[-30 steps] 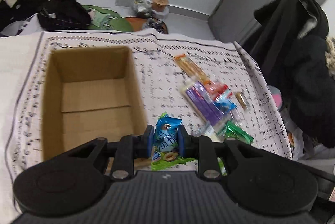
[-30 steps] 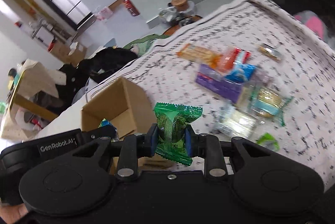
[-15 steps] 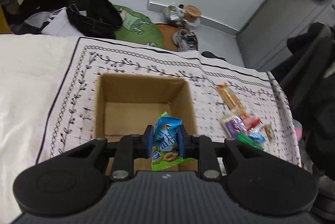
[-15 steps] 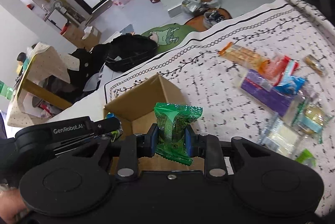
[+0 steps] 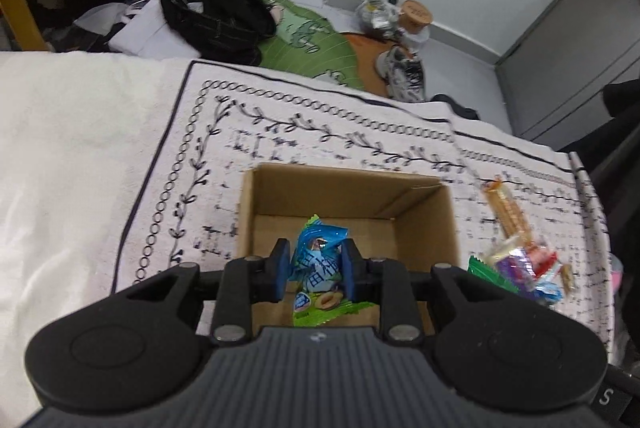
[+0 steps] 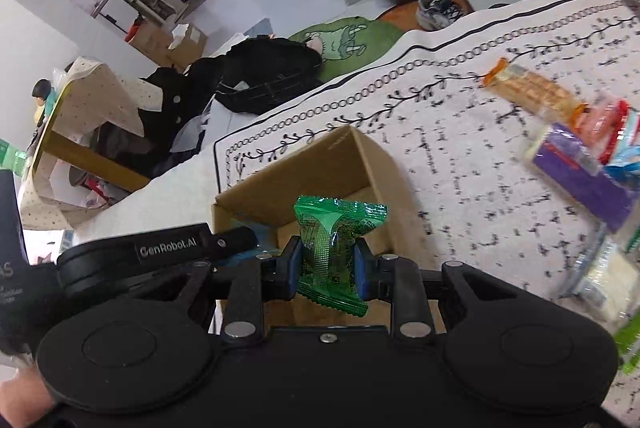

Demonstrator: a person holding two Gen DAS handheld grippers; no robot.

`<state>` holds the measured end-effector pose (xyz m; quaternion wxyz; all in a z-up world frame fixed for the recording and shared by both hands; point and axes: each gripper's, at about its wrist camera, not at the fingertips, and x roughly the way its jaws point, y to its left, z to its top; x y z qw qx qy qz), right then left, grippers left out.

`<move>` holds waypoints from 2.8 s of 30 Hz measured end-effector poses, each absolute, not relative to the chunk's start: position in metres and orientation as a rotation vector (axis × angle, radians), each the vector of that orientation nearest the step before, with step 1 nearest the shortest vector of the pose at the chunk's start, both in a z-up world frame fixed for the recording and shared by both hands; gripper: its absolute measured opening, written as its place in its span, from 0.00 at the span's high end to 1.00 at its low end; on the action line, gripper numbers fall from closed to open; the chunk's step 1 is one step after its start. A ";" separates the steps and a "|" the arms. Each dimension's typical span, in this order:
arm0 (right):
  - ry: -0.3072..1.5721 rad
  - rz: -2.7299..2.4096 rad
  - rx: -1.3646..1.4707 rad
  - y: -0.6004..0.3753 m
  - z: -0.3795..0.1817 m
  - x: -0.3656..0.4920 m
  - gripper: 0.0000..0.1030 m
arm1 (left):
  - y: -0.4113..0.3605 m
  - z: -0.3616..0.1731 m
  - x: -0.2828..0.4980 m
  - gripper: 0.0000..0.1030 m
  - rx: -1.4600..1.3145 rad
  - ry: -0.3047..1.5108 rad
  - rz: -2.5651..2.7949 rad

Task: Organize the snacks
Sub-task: 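Carry both candies into the cardboard box and open both tools, then move both tools back over the snack pile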

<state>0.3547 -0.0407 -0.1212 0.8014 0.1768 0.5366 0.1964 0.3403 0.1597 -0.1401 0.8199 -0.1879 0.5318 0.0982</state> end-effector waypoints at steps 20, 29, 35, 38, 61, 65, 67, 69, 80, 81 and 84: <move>1.073 0.481 0.363 -0.027 -0.095 0.354 0.31 | 0.181 -0.122 0.319 0.42 -0.452 1.147 0.275; 1.047 0.440 0.314 -0.049 -0.082 0.328 0.08 | 0.173 -0.105 0.295 0.26 -0.452 1.139 0.304; 1.018 0.389 0.305 -0.074 -0.078 0.309 0.04 | 0.162 -0.091 0.275 0.13 -0.410 1.103 0.319; 0.993 0.387 0.300 -0.088 -0.074 0.299 0.01 | 0.156 -0.085 0.265 0.04 -0.400 1.083 0.317; 0.938 0.272 0.297 -0.211 -0.076 0.254 0.00 | 0.070 -0.062 0.227 0.00 -0.351 0.997 0.251; 0.955 0.256 0.326 -0.238 -0.081 0.251 0.00 | 0.045 -0.061 0.227 0.00 -0.323 0.998 0.216; 0.956 0.244 0.339 -0.249 -0.082 0.250 0.00 | 0.031 -0.061 0.228 0.00 -0.309 1.004 0.205; 0.963 0.231 0.361 -0.261 -0.086 0.248 0.00 | 0.018 -0.063 0.229 0.00 -0.306 1.015 0.182; 1.030 0.201 0.469 -0.300 -0.117 0.246 0.09 | -0.042 -0.081 0.235 0.00 -0.304 1.033 0.089; 1.041 0.199 0.480 -0.302 -0.121 0.246 0.09 | -0.045 -0.084 0.235 0.01 -0.310 1.035 0.089; 1.071 0.184 0.508 -0.306 -0.134 0.246 0.13 | -0.051 -0.090 0.237 0.01 -0.323 1.033 0.093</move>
